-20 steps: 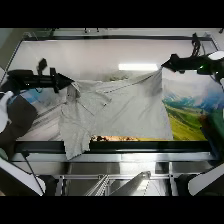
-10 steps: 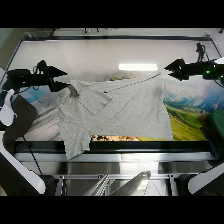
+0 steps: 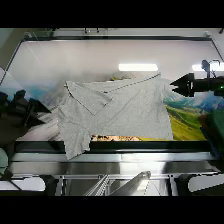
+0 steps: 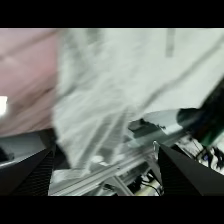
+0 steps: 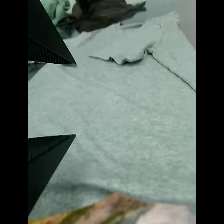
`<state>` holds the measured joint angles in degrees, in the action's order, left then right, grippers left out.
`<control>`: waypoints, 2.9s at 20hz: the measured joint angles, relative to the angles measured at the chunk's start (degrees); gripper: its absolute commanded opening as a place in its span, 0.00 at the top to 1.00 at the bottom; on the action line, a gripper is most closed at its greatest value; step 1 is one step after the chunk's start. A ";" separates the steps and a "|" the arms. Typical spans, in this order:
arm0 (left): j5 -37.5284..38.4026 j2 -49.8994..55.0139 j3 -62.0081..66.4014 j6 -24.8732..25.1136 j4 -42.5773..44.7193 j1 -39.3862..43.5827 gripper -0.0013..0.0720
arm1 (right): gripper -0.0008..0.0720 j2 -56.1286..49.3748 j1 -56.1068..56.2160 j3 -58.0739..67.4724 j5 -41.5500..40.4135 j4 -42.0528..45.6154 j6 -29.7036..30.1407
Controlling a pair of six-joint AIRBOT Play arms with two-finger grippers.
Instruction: Fold the shirts.
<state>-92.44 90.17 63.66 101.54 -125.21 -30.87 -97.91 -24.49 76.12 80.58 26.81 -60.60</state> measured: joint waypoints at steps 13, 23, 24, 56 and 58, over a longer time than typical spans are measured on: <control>13.66 3.28 -15.08 10.51 -10.23 10.32 0.27 | 0.37 8.81 -0.33 -4.04 3.15 -5.25 3.45; 11.56 5.53 -8.04 13.66 -13.40 15.50 0.96 | 0.35 14.60 -9.81 -22.77 1.81 1.68 -0.13; 10.75 5.53 -7.85 13.68 -13.51 15.34 0.96 | 0.35 16.09 -11.06 -26.14 0.11 3.10 -0.39; -10.10 -40.98 6.97 22.58 -43.54 11.52 0.95 | 0.97 63.89 -4.63 -34.14 -1.51 -38.58 14.69; -5.66 -50.80 17.44 22.58 -42.77 7.21 0.95 | 0.97 72.24 -10.14 -27.63 -6.73 -38.69 11.96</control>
<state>-98.10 39.38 81.10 124.11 -167.98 -23.66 -25.67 -34.63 48.49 73.84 -11.88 -48.64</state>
